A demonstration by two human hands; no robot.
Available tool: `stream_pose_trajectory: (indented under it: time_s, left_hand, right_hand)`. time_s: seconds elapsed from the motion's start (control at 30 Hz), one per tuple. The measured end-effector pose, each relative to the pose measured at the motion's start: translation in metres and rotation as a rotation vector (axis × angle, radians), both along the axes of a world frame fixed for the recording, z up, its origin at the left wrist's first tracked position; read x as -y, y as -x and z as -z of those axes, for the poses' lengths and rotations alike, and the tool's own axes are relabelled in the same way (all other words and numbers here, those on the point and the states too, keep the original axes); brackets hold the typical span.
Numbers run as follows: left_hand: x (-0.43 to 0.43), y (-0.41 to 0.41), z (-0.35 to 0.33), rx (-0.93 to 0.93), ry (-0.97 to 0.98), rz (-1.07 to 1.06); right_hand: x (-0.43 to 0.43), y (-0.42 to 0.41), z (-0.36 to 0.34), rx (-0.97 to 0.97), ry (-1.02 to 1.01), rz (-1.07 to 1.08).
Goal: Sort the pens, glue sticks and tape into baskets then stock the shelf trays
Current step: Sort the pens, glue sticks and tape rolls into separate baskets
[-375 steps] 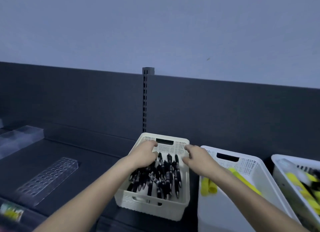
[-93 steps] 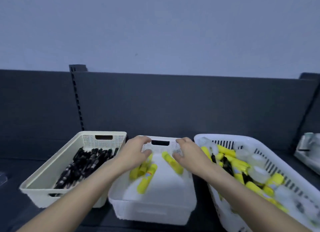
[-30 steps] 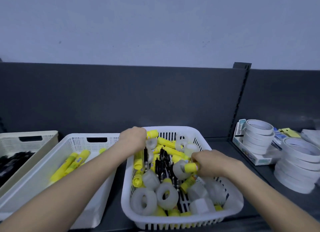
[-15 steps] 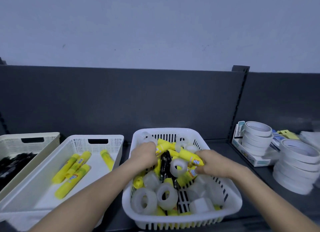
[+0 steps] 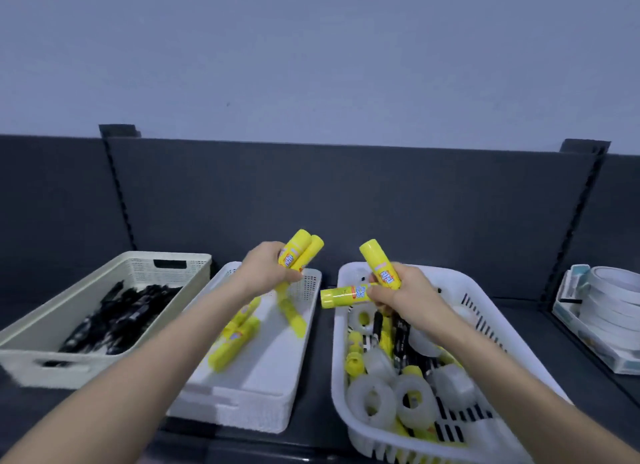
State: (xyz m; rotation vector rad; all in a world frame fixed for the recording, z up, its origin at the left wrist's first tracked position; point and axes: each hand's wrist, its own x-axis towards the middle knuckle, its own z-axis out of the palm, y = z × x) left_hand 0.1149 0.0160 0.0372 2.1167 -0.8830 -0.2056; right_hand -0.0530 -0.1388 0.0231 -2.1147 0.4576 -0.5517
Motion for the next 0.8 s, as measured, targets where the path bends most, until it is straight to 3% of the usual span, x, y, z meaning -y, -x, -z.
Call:
stream_pose_trajectory:
  time_s: [0.2, 0.33, 0.4, 0.53, 0.8]
  left_hand:
    - [-0.062, -0.039, 0.027, 0.048, -0.322, -0.178]
    - [-0.075, -0.048, 0.044, 0.042, -0.325, -0.204]
    - [-0.078, -0.050, 0.044, 0.053, -0.303, -0.224]
    - [-0.072, -0.048, 0.039, 0.106, -0.236, -0.210]
    - [-0.012, -0.006, 0.029, 0.239, -0.157, 0.054]
  right_hand:
    - [-0.068, -0.079, 0.007, -0.221, 0.393, -0.221]
    - [-0.084, -0.106, 0.026, -0.413, 0.568, -0.348]
    - [-0.084, -0.109, 0.029, -0.474, 0.601, -0.351]
    - [-0.072, -0.097, 0.026, -0.410, 0.598, -0.265]
    - [-0.019, -0.030, 0.019, -0.357, 0.586, -0.048]
